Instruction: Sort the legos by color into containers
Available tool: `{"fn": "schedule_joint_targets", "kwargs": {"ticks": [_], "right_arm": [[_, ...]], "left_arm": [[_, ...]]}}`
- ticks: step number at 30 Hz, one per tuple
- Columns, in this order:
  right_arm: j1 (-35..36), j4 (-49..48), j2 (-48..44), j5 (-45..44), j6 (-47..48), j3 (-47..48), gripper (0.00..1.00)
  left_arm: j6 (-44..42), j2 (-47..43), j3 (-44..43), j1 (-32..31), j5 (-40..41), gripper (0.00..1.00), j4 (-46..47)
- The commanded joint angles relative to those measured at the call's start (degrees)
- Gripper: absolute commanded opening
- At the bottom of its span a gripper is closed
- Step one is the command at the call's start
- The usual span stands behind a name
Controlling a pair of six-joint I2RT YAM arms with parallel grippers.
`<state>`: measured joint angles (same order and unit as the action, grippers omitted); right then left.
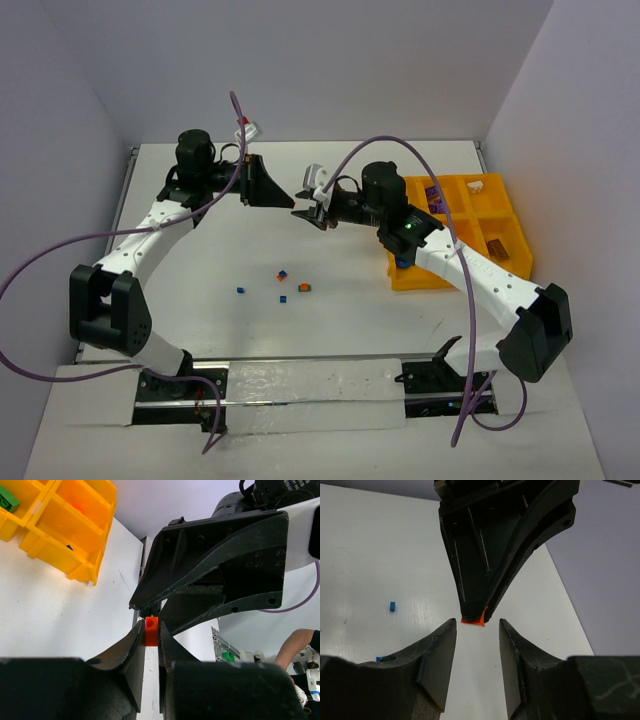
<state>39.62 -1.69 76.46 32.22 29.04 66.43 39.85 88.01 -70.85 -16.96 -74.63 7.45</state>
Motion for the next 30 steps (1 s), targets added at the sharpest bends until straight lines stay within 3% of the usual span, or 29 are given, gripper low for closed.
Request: {"fn": "schedule_joint_targets", "kwargs": {"ticks": [1,5,9,16,19,21,24,30], "right_arm": [[0.64,-4.14,0.51,-1.02,-1.36,2.56,0.46],[0.68,-4.6,0.7,-1.25,-1.62,2.6,0.43],[0.73,-3.97,1.47,-1.29,-1.56,3.24,0.35],[0.73,-2.76,1.88,-1.7,-0.56,3.5,0.06],[0.73,-2.5,1.78,-2.23,-0.27,3.32,0.0],[0.8,-2.17,1.47,-2.75,0.13,3.06,0.0],[0.73,-1.27,0.67,-3.28,0.96,2.11,0.0],[0.11,1.21,-1.4,-4.45,2.51,-0.13,0.0]], "left_arm": [[-0.97,-0.32,-1.84,-0.44,-0.14,0.0,-0.14],[-0.91,-0.13,-1.92,-0.44,-0.08,0.0,-0.33],[-1.0,0.12,-2.16,-0.44,-0.08,0.0,-0.33],[-1.14,-0.09,-2.13,-0.44,-0.55,0.04,-0.04],[-1.12,-0.2,-2.01,-0.44,-0.36,0.26,-0.26],[-1.73,-0.34,-2.15,-0.23,0.16,0.58,-1.6],[-1.82,-0.71,-1.79,0.97,1.75,0.96,-2.16],[-4.24,-2.16,-2.45,3.6,6.16,0.99,-3.58]]}}
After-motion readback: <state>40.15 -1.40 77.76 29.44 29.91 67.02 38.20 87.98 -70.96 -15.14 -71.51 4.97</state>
